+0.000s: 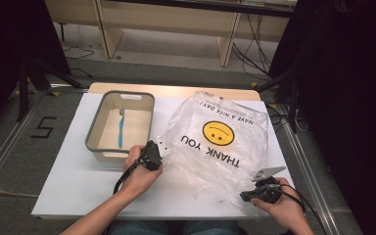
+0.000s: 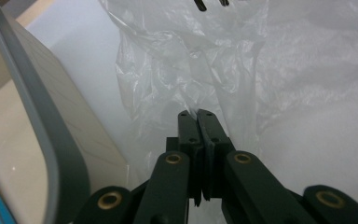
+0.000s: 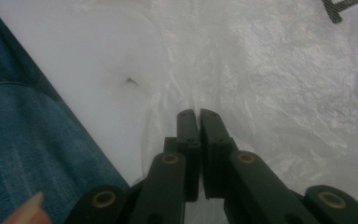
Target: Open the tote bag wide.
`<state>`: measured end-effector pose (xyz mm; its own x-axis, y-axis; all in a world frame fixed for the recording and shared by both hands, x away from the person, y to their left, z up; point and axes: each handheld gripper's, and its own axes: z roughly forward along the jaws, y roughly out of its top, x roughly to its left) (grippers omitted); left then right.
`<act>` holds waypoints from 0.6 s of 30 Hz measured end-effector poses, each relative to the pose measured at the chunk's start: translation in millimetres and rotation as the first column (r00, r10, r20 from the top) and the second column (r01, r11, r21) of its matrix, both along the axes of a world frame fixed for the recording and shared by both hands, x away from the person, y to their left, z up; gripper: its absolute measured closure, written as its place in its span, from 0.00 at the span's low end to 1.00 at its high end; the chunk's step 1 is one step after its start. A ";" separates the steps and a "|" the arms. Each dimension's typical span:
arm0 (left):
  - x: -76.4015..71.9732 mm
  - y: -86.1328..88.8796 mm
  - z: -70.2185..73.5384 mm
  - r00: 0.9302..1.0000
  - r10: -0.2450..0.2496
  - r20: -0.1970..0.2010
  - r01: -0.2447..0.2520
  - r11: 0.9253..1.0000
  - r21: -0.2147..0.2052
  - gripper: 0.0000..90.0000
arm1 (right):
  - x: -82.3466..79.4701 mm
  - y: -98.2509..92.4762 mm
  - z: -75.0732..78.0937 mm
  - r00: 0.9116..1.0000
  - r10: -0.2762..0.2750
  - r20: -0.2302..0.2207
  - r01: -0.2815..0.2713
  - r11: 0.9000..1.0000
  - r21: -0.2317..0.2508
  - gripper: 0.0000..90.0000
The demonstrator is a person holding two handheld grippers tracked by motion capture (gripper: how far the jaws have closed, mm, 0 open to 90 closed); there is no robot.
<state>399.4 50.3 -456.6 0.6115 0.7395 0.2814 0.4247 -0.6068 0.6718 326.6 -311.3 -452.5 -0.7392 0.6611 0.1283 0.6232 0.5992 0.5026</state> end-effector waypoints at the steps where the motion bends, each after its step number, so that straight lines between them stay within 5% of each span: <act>1: 2.5 -0.9 0.9 1.000 0.004 0.008 -0.004 1.000 -0.003 0.99 | -0.3 4.4 0.4 1.000 0.011 0.000 -0.011 1.000 0.026 0.98; 8: 9.2 1.4 3.8 0.999 0.014 0.036 -0.013 1.000 -0.026 0.91 | 3.5 18.0 -1.5 0.999 0.046 -0.008 -0.045 0.998 0.038 0.95; 12: 5.5 2.5 9.4 0.998 -0.020 0.054 0.025 0.996 -0.089 0.73 | 3.2 21.2 -2.4 0.998 0.057 -0.007 -0.057 0.996 0.069 0.92; 15: -0.3 1.6 17.8 0.999 -0.013 0.037 0.018 0.990 -0.141 0.48 | 3.3 21.2 -1.7 0.999 0.037 -0.002 -0.037 0.996 0.085 0.85; 18: -9.2 2.3 28.2 0.999 -0.018 0.036 0.024 0.987 -0.161 0.39 | 4.3 18.0 -0.5 0.999 0.009 0.031 -0.012 0.994 0.108 0.75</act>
<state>390.2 52.6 -428.3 0.6194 0.7641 0.1803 0.3878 -0.4975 0.7760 330.9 -293.2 -453.0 -0.7505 0.6369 0.1762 0.6007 0.5464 0.5836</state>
